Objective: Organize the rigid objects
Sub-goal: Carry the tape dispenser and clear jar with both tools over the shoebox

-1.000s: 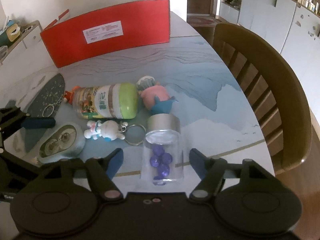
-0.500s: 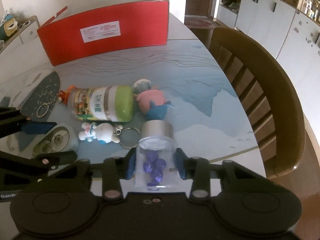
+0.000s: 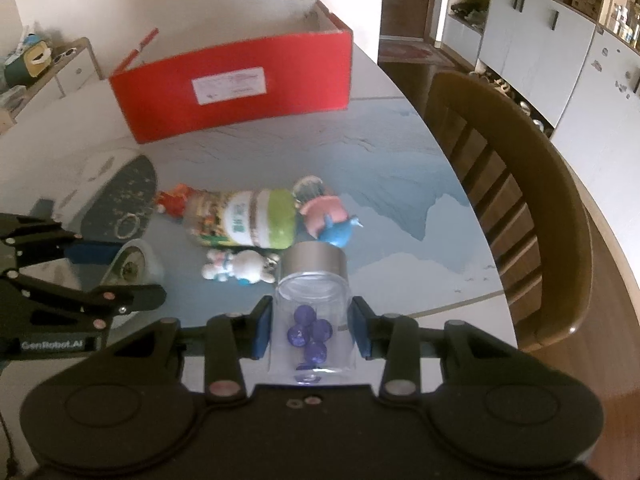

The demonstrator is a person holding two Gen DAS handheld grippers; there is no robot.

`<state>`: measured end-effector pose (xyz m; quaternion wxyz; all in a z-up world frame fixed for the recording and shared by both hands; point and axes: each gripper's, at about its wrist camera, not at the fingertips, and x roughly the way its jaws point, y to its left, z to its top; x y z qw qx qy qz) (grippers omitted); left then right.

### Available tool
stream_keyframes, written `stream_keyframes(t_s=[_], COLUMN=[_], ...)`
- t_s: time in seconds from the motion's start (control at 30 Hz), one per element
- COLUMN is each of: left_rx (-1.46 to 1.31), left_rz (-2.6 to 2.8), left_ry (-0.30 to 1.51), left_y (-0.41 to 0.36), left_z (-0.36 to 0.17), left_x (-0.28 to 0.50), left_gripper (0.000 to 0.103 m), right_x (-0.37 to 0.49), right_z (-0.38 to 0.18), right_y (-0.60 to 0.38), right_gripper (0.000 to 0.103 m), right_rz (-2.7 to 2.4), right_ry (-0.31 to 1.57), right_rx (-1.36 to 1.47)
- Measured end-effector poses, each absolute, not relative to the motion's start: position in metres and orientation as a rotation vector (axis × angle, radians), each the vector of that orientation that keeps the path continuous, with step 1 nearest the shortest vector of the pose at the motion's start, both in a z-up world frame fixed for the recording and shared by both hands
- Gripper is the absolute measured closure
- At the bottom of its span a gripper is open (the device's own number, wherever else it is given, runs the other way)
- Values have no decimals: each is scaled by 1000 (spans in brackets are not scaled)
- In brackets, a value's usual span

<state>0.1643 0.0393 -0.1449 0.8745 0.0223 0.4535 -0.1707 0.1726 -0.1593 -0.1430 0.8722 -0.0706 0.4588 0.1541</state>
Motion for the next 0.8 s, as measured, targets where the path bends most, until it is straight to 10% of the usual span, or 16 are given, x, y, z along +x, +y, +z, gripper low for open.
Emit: stream_keyframes(t_s=[0.8], left_rx=[-45], left_rz=[-229], left_ry=[869], left_y=[77], left_z=[-42], left_x=[200], left_gripper=[52], right_x=[190], right_z=[-40], right_y=[-124], right_gripper=[63], right_rz=[475], right_ry=[821], right_rx=[-157])
